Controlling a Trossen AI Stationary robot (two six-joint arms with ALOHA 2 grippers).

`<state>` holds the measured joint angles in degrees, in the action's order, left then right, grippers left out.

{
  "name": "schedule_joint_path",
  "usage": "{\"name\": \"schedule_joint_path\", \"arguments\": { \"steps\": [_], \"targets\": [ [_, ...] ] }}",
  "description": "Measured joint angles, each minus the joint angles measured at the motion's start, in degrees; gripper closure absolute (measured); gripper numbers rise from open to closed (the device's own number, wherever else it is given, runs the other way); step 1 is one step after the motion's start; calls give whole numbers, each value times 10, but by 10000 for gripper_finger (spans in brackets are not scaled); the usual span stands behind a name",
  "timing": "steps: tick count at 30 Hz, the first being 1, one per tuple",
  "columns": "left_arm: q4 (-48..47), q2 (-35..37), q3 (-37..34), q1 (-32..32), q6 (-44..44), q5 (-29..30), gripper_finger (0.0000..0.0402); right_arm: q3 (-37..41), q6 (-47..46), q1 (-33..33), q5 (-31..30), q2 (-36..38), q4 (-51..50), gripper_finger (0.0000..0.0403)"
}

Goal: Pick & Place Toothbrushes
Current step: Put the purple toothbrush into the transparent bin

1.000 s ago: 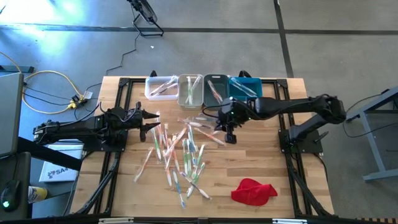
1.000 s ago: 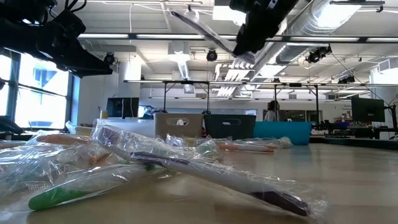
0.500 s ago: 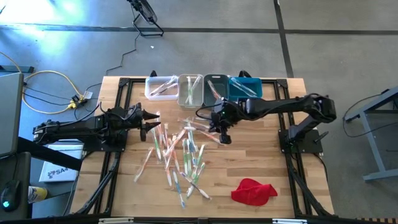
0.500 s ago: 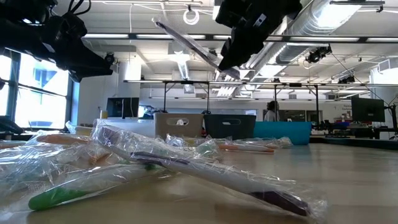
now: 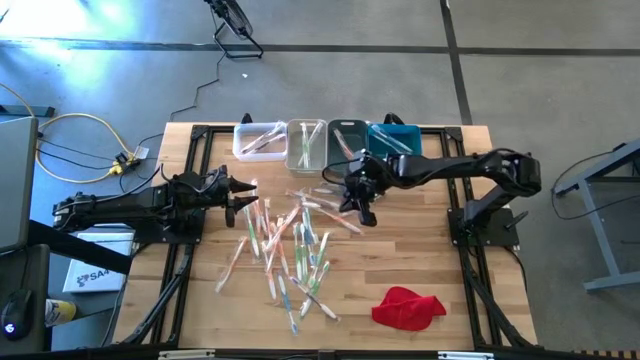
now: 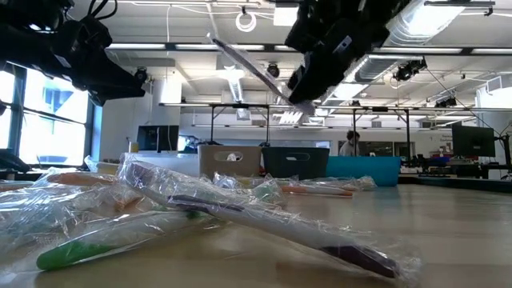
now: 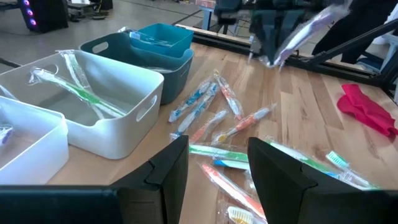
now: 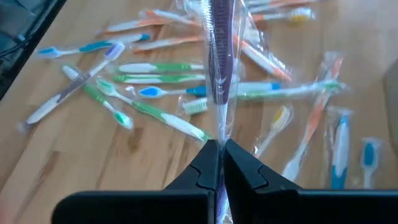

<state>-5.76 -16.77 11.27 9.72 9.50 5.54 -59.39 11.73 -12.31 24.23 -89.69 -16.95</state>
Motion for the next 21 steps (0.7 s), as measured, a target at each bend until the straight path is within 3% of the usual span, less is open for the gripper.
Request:
{"name": "schedule_joint_path", "arguments": {
  "steps": [3,8,12,21],
  "targets": [
    [0,-7,0,0,0,-4,241,55,-9,-12,26,0,97,398],
    [7,-26,0,0,0,-21,241,157,-11,-17,64,0,367,398],
    [43,-43,0,0,0,-21,241,194,5,-25,71,0,527,398],
    [168,-114,0,0,-2,-42,241,201,31,-45,117,0,564,398]
  ]
}}
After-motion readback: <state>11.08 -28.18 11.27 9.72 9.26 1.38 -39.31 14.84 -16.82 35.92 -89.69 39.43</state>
